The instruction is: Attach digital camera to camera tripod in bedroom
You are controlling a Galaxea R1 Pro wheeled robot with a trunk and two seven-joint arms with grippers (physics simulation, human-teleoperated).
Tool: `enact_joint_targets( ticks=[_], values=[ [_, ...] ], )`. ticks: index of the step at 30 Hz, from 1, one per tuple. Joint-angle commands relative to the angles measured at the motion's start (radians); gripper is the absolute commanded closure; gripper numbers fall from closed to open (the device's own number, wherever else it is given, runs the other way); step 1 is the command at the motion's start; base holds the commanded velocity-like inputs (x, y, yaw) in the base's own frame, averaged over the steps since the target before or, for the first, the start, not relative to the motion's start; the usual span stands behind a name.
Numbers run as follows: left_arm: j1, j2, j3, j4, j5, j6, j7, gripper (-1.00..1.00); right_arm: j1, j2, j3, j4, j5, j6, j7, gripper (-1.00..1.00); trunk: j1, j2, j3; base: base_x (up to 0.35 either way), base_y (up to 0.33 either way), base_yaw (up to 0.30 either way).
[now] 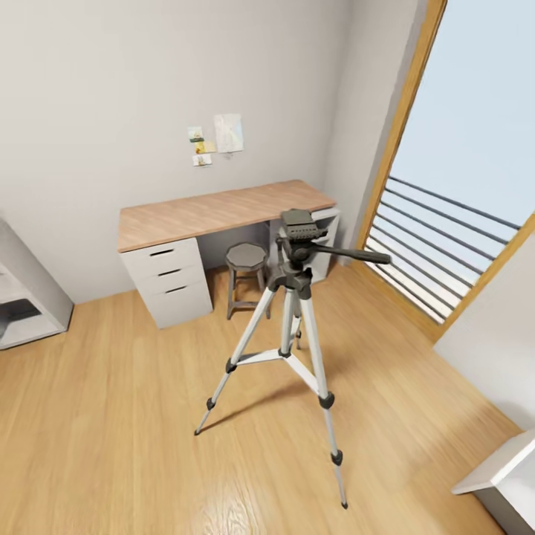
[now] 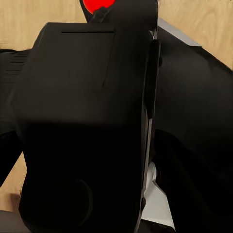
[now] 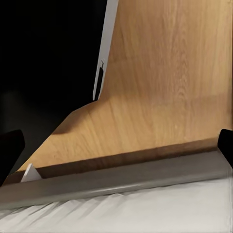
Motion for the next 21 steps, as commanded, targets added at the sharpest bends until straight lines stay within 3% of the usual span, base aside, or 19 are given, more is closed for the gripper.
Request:
enact_joint_targets(
  ticks=[1, 7, 21],
  values=[
    [-0.001, 0.0, -0.008, 0.0, 0.006, -0.002, 0.004, 1.0, -0.001, -0.001, -0.008, 0.003, 0.007, -0.006, 0.002, -1.0, 0.0, -0.002, -0.002, 0.0, 0.0, 0.276],
    [-0.001, 0.0, -0.008, 0.0, 0.006, -0.003, 0.005, 1.0, -0.001, -0.001, -0.008, 0.003, 0.007, -0.006, 0.002, -1.0, 0.0, -0.002, -0.002, 0.0, 0.0, 0.157],
    [-0.001, 0.0, -0.008, 0.0, 0.006, -0.003, 0.005, 1.0, -0.001, 0.001, -0.008, 0.003, 0.008, -0.009, 0.002, -1.0, 0.0, -0.002, -0.002, 0.0, 0.0, 0.013]
  ],
)
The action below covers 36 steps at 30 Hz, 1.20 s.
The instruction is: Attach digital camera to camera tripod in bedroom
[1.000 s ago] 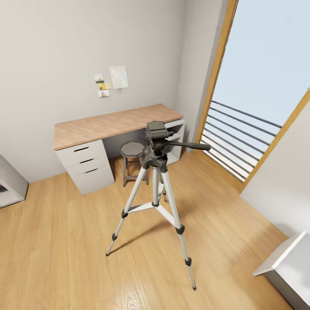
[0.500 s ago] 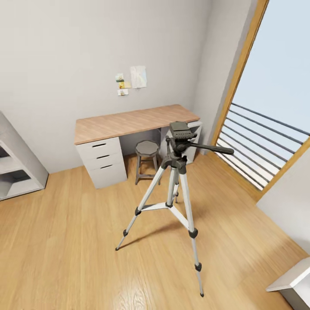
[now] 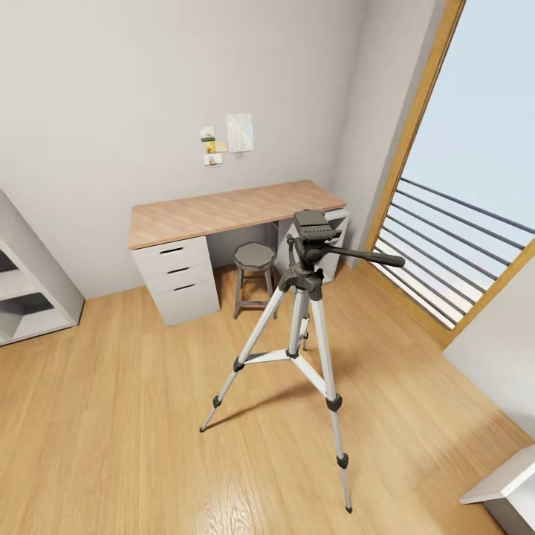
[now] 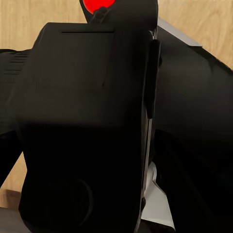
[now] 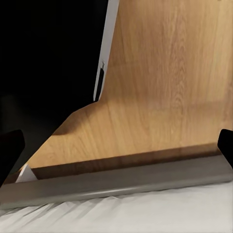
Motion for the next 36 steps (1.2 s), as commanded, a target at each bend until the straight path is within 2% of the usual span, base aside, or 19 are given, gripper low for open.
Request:
enact_joint_targets(
  ticks=[1, 23, 24, 27, 28, 31, 33, 36],
  values=[
    [0.0, 0.0, -0.008, 0.0, 0.006, -0.002, 0.004, 1.0, -0.001, -0.001, -0.008, 0.002, 0.008, -0.006, 0.003, -1.0, 0.0, -0.002, -0.002, 0.0, 0.0, 0.0],
    [0.0, 0.0, -0.009, 0.0, 0.006, -0.002, 0.004, 1.0, -0.002, 0.004, -0.007, 0.002, 0.006, 0.005, 0.005, -1.0, 0.0, -0.002, -0.002, 0.0, 0.0, 0.0],
    [0.0, -0.001, -0.012, -0.001, -0.004, -0.002, 0.002, 1.0, -0.001, 0.011, -0.007, -0.002, 0.01, -0.006, -0.001, -1.0, 0.0, -0.002, -0.002, 0.0, 0.0, 0.0],
    [0.0, -0.001, -0.013, -0.001, -0.005, -0.001, 0.002, 1.0, -0.001, 0.014, -0.012, -0.005, 0.008, -0.007, -0.001, -1.0, 0.0, -0.002, -0.002, 0.0, 0.0, 0.0],
    [0.0, -0.001, -0.015, -0.002, -0.007, -0.001, 0.001, 1.0, -0.001, 0.014, -0.015, -0.075, 0.008, 0.0, 0.005, -1.0, 0.0, -0.002, -0.002, 0.0, 0.0, 0.0],
    [0.0, -0.001, -0.015, -0.002, -0.012, -0.001, 0.001, 1.0, -0.002, 0.01, -0.015, -0.134, 0.007, 0.005, 0.01, -1.0, 0.0, -0.002, -0.002, 0.0, 0.0, 0.0],
    [0.0, -0.002, -0.015, -0.002, -0.02, -0.001, 0.001, 1.0, -0.002, 0.006, -0.015, -0.214, 0.005, 0.017, 0.017, -1.0, 0.0, -0.002, -0.002, 0.0, 0.0, 0.0],
    [0.0, -0.002, -0.016, -0.002, -0.028, -0.001, 0.002, 1.0, -0.003, 0.003, -0.018, -0.37, 0.001, 0.076, 0.033, -1.0, 0.0, -0.002, -0.002, 0.0, 0.0, 0.0]
  ],
)
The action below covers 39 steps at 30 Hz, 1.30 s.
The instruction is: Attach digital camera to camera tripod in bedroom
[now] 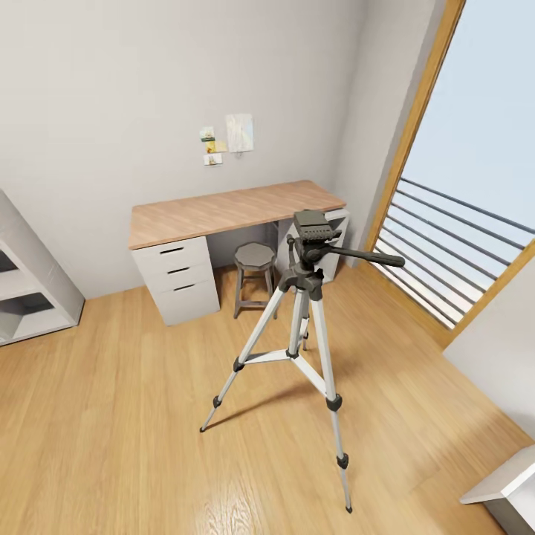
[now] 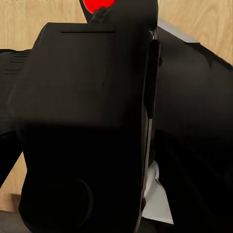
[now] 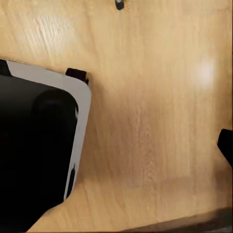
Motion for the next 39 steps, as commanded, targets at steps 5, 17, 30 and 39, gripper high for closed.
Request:
enact_joint_targets(
  ticks=[5, 17, 30, 39],
  values=[
    [0.0, -0.002, -0.008, 0.0, 0.001, -0.003, 0.005, 1.0, 0.0, -0.002, -0.055, -0.445, -0.051, 0.274, 0.111, -1.0, 0.0, -0.002, -0.002, 0.0, 0.0, 0.0],
    [0.0, -0.004, -0.008, 0.0, -0.001, -0.002, 0.001, 1.0, -0.274, -0.012, -0.098, -1.052, -0.12, 1.004, 0.228, -1.0, 0.0, -0.002, -0.002, 0.0, -0.005, 0.0],
    [0.0, -0.003, -0.008, 0.0, -0.002, -0.002, 0.001, 1.0, -0.414, -0.015, -0.093, -1.09, -0.111, 1.074, 0.411, -1.0, 0.0, -0.002, -0.002, 0.0, -0.23, 0.0],
    [0.0, -0.003, -0.008, 0.0, -0.001, -0.003, 0.002, 1.0, -0.417, -0.015, -0.091, -1.083, -0.108, 1.07, 0.42, -1.0, 0.0, -0.002, -0.002, 0.0, -0.274, 0.0]
  ],
)
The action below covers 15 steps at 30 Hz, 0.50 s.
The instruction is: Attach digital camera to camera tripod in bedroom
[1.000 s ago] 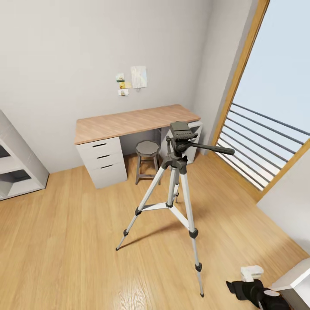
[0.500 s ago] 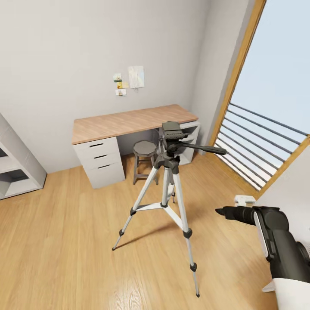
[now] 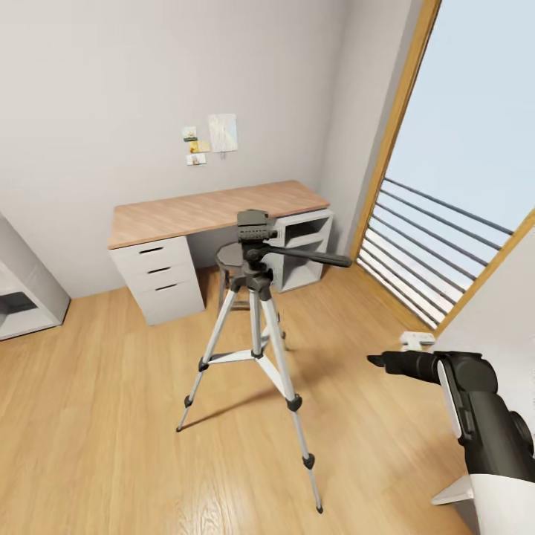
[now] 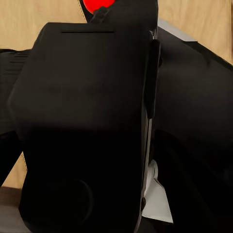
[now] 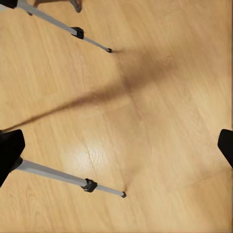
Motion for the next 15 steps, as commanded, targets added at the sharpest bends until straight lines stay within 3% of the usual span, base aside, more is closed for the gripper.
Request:
enact_joint_targets(
  ticks=[1, 6, 15],
  values=[
    [0.0, 0.0, -0.008, 0.0, 0.006, -0.003, 0.004, 1.0, -0.001, 0.0, -0.001, 0.0, 0.011, 0.002, 0.01, -1.0, 0.001, -0.002, -0.002, 0.0, -0.238, 0.0],
    [0.0, 0.0, -0.008, 0.0, 0.006, -0.003, 0.004, 1.0, -0.001, 0.0, 0.0, 0.0, 0.011, 0.002, 0.011, -1.0, 0.001, -0.002, -0.002, 0.0, -0.13, 0.0],
    [0.0, 0.001, -0.007, 0.001, 0.008, -0.004, 0.004, 1.0, -0.001, 0.005, 0.006, -0.002, 0.011, 0.0, 0.01, -1.0, 0.001, -0.002, -0.002, 0.0, -0.027, 0.0]
  ],
)
